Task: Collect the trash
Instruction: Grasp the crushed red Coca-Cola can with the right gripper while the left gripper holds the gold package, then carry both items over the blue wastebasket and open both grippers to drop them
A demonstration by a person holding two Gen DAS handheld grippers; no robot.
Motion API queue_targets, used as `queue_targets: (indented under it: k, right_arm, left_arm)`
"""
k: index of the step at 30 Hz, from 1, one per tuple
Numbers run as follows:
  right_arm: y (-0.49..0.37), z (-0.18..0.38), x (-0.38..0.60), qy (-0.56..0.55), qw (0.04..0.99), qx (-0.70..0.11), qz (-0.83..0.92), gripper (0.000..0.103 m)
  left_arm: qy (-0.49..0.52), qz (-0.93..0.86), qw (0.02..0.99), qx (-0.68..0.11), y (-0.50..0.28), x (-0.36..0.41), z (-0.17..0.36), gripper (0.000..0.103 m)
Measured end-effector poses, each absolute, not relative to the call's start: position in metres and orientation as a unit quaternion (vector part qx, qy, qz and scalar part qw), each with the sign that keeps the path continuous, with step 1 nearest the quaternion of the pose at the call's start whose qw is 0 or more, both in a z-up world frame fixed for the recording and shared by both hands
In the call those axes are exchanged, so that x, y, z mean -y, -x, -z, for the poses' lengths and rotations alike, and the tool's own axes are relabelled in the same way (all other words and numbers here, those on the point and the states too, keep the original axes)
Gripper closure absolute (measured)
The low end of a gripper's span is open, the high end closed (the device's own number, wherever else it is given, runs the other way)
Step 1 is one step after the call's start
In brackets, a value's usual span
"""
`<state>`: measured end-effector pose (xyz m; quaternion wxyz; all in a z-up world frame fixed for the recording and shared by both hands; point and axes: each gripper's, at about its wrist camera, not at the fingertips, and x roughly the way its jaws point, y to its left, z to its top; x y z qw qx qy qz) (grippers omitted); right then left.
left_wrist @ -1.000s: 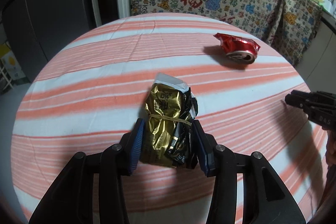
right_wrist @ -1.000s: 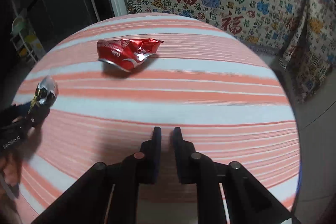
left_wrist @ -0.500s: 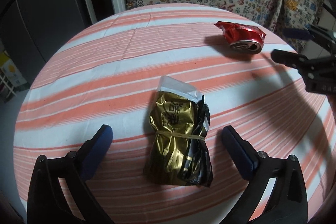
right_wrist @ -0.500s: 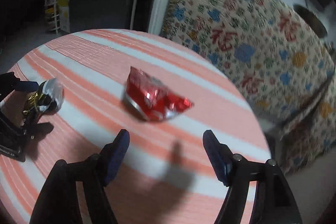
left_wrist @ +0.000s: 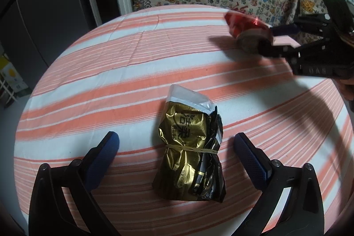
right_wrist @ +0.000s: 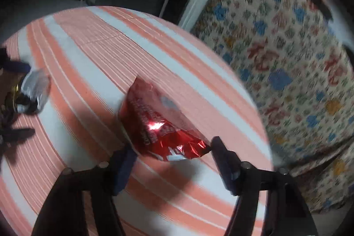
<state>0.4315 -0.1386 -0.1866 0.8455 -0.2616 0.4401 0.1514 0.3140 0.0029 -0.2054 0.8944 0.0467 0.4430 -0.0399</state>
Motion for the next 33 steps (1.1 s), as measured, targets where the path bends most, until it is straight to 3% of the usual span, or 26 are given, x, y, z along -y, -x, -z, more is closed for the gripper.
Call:
queue_targets:
  k: [2,7,11,20,33]
  right_arm:
    - [-0.430,0.182,0.140,0.235,0.854,-0.441,-0.145,0.083]
    - [-0.415,0.175,0.133,0.181,0.849,-0.475,-0.147,0.084]
    - [-0.401,0.167,0.125,0.144,0.839,-0.500,-0.160,0.083]
    - [-0.348,0.156,0.152,0.055,0.859,-0.490,-0.135,0.084]
    - [-0.273,0.144,0.202,-0.020,0.883,-0.459,-0.099,0.084]
  left_arm:
    - [-0.043,0.035,0.898,-0.437,-0.314,-0.005,0.203,0.012]
    - [-0.036,0.031,0.900,-0.433,-0.313,-0.011,0.199,0.027]
    - [-0.029,0.037,0.900,-0.433,-0.309,-0.016,0.196,0.052]
    - [0.007,0.074,0.902,-0.426,-0.300,-0.011,0.191,0.060]
    - [-0.016,0.128,0.912,-0.388,-0.265,0.046,0.156,0.061]
